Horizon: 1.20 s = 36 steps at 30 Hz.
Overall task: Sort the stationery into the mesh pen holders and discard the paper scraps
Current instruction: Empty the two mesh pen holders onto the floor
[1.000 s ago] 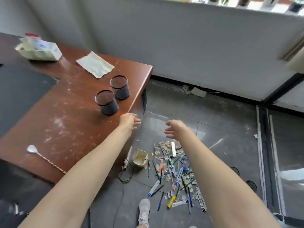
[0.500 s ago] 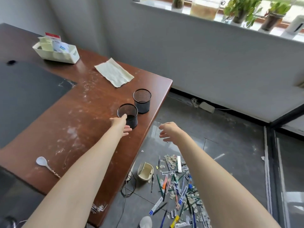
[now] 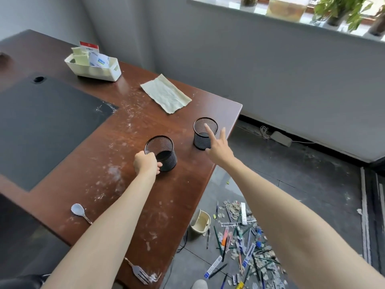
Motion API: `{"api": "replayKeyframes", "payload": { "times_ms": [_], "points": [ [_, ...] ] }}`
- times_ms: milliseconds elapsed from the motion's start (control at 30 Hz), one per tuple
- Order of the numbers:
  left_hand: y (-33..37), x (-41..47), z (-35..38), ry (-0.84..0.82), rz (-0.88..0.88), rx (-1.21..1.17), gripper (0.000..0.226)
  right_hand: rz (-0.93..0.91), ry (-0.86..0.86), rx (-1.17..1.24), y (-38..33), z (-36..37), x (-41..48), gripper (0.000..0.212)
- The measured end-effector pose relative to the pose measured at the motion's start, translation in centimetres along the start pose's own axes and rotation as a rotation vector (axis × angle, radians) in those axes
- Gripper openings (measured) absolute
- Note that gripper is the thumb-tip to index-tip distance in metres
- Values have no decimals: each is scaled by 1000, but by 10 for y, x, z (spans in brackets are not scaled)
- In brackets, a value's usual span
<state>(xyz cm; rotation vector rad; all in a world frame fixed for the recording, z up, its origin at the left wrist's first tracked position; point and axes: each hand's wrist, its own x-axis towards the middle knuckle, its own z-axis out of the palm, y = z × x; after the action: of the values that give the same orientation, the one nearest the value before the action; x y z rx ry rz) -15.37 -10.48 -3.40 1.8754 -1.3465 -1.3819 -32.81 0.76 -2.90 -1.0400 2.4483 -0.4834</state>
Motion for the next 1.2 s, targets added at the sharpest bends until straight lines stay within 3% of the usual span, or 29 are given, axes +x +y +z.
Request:
{"api": "replayKeyframes", "payload": {
  "times_ms": [133,267,500,833,1200],
  "points": [
    [-1,3,-13,-19,16,25,21,159,-36,-4,0,13,13,63],
    [1,-8,-10,-92,71,72,25,134,133,-6,-4,9,11,25],
    [17,-46,20,-174,145,88,25,106,413,90,31,-23,-29,19],
    [-1,-177,152,-460,305,212,24,403,557,162,210,-72,-138,23],
    [-185,-305,315,-690,178,375,26,787,549,147,448,18,-289,15]
  ]
}}
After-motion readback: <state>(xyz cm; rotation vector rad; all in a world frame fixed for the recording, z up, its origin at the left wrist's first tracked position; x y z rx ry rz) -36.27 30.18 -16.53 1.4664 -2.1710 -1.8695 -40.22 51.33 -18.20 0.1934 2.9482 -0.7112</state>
